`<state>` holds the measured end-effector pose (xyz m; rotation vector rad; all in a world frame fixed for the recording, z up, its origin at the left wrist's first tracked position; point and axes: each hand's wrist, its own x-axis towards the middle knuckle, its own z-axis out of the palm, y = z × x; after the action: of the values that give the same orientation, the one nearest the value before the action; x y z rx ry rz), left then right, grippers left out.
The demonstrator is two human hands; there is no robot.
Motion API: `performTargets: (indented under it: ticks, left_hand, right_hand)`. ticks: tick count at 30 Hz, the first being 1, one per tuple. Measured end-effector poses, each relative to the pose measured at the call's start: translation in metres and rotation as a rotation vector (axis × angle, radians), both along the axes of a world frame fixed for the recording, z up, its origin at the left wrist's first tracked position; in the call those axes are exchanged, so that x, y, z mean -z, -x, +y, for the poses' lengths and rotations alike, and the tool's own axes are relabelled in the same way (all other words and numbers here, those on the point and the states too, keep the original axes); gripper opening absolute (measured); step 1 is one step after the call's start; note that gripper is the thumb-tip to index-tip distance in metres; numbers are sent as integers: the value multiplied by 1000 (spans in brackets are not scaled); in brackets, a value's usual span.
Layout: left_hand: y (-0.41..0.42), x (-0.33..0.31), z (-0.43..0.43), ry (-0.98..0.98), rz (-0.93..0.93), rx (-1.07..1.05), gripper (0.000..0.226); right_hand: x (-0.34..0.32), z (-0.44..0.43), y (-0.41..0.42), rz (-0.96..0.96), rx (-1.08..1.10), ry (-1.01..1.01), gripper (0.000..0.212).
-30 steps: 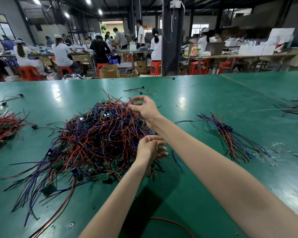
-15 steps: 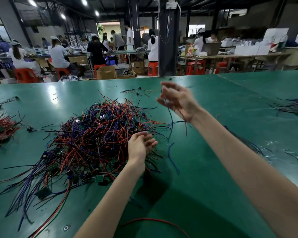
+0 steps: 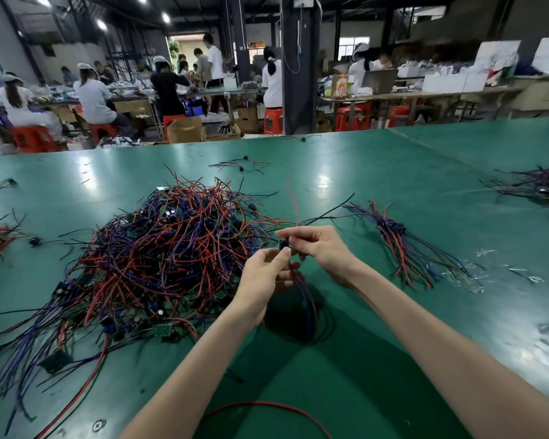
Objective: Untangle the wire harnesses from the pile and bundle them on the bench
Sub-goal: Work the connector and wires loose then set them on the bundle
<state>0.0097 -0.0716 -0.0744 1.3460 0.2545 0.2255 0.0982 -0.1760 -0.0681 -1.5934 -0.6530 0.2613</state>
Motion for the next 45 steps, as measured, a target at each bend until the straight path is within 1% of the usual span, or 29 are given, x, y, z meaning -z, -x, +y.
performTargets:
  ticks: [2,4,7,11,15,18,20,22,24,25,28,31,33,35,38,40,43,45]
  left_hand:
    - [0,1,0,-33,9,-20,15]
    - [2,1,0,4,8,-17,15]
    - [5,1,-1,66,-14,51,17]
    - [5,1,-1,65,-24,80,16]
    - [5,2,-1,39,-3,101,14]
    - [6,2,-1,28,5,124,14]
    - [7,1,-2,27,3,142,14]
    - [7,1,-3,21,3,138,13]
    - [7,0,-5,42,15,134,23]
    - [7,-1,-5,84,17,142,27]
    - [7,-5,-4,182,14,139,32]
    - [8,-6,-3,190,24,124,32]
    - [8,-6,-2,199,36,108,30]
    - [8,-7,-1,191,55,110,24]
    - [7,-6,0,121,65,127,20]
    - [6,-4,-1,51,65,137,19]
    - [6,-2,-1,19,71,166,16]
    - [7,-2,-1,-11,74,190,18]
  right_hand:
    - [-1,1,5,-22,1,-22,20]
    - [-3,2,8,14,14,-73,19]
    - [0,5,8,116,107,-163,34]
    - [2,8,9,214,167,-218,42]
    - [-1,7,7,467,182,-351,38]
    - [-2,3,5,573,164,-368,35]
    - [-2,1,5,610,110,-352,28]
    - [-2,1,4,617,51,-344,20]
    - [-1,1,5,586,28,-334,13]
    - [-1,1,5,569,27,-330,11]
    - [-1,2,8,533,41,-315,10]
    - [0,2,10,531,28,-270,9]
    - [0,2,11,532,6,-229,13]
    - [1,2,11,519,12,-190,18]
    - [1,4,11,516,51,-166,7]
    - [-1,4,10,552,79,-166,5]
    - [-5,0,5,632,147,-196,6]
    - [-6,-3,1,672,196,-228,9]
